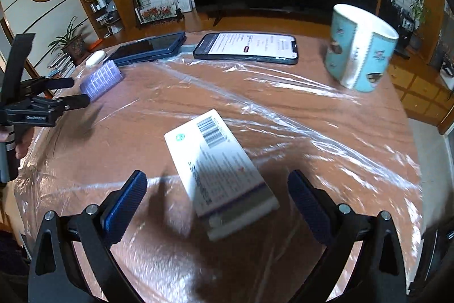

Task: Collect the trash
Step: 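Grasp the second lavender curler with the left tool while the right tool grasps the white medicine box, then carry the lavender curler and white medicine box over the black bin with both tools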

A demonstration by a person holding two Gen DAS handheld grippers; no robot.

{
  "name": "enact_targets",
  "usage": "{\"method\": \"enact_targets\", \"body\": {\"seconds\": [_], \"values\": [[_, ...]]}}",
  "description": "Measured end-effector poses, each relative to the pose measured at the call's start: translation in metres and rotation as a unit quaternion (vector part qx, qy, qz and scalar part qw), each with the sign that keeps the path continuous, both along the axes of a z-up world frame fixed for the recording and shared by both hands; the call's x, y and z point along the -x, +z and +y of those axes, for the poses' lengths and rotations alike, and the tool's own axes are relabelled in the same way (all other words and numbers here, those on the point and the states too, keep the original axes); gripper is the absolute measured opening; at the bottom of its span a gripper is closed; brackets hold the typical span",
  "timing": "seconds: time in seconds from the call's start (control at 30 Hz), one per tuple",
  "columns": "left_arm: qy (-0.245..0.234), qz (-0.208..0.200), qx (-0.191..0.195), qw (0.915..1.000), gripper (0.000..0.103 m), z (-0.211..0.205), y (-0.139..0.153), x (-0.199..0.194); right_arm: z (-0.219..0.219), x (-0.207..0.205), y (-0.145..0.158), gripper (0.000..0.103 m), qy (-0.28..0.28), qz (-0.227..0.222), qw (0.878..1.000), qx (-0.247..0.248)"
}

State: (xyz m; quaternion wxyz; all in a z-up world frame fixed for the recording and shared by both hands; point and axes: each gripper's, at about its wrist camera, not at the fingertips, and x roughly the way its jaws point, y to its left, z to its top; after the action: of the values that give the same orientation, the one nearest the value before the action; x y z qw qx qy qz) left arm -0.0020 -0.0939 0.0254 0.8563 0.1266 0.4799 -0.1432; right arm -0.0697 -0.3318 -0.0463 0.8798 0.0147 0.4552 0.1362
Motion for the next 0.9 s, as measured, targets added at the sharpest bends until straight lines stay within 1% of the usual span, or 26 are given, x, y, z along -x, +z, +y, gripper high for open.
{"method": "enact_targets", "body": {"seconds": [0.1, 0.2, 0.23, 0.27, 0.3, 0.33, 0.37, 0.4, 0.47, 0.5, 0.57, 0.67, 0.8, 0.9], "values": [[-0.004, 0.003, -0.002, 1.0, 0.098, -0.001, -0.006, -0.009, 0.004, -0.005, -0.004, 0.092, 0.007, 0.008, 1.0, 0.006], [-0.013, -0.003, 0.0, 0.9999, 0.098, -0.002, -0.007, -0.013, 0.009, -0.004, -0.003, 0.086, 0.015, 0.005, 1.0, 0.017], [-0.017, -0.005, 0.0, 0.9998, 0.097, -0.003, -0.008, -0.014, 0.011, -0.004, -0.003, 0.081, 0.017, 0.004, 1.0, 0.019], [-0.019, -0.006, -0.001, 0.9998, 0.093, -0.004, -0.009, -0.015, 0.013, -0.004, -0.003, 0.074, 0.021, 0.002, 0.999, 0.024], [-0.022, -0.006, -0.003, 0.9997, 0.09, -0.005, -0.01, -0.017, 0.014, -0.002, -0.002, 0.07, 0.025, 0.0, 0.999, 0.029], [-0.025, -0.004, -0.005, 0.9997, 0.083, -0.006, -0.011, -0.018, 0.016, -0.001, -0.002, 0.062, 0.027, -0.002, 0.999, 0.032], [-0.027, -0.004, -0.006, 0.9996, 0.073, -0.007, -0.012, -0.018, 0.017, -0.001, -0.002, 0.055, 0.029, -0.002, 0.999, 0.032], [-0.03, -0.003, -0.005, 0.9995, 0.069, -0.007, -0.013, -0.019, 0.018, -0.002, -0.002, 0.053, 0.029, -0.002, 0.999, 0.031], [-0.032, -0.003, 0.007, 0.9995, 0.049, -0.005, -0.011, -0.019, 0.019, 0.0, -0.001, 0.052, 0.027, -0.007, 0.999, 0.031], [-0.031, -0.003, 0.009, 0.9995, 0.045, -0.005, -0.011, -0.019, 0.019, 0.002, 0.001, 0.052, 0.026, -0.011, 0.999, 0.03], [-0.028, -0.008, 0.009, 0.9995, 0.044, -0.004, -0.009, -0.017, 0.019, 0.006, 0.005, 0.051, 0.023, -0.018, 0.999, 0.019], [-0.028, -0.011, 0.02, 0.9993, 0.044, -0.002, -0.004, -0.011, 0.016, 0.012, 0.012, 0.051, 0.016, -0.023, 1.0, -0.004], [-0.024, -0.014, 0.04, 0.9988, 0.044, 0.001, 0.004, 0.002, 0.012, 0.017, 0.017, 0.051, 0.005, -0.021, 0.999, -0.035], [-0.024, -0.019, 0.048, 0.9984, 0.044, 0.0, 0.009, 0.015, 0.012, 0.021, 0.02, 0.051, -0.001, -0.019, 0.999, -0.049]]}}
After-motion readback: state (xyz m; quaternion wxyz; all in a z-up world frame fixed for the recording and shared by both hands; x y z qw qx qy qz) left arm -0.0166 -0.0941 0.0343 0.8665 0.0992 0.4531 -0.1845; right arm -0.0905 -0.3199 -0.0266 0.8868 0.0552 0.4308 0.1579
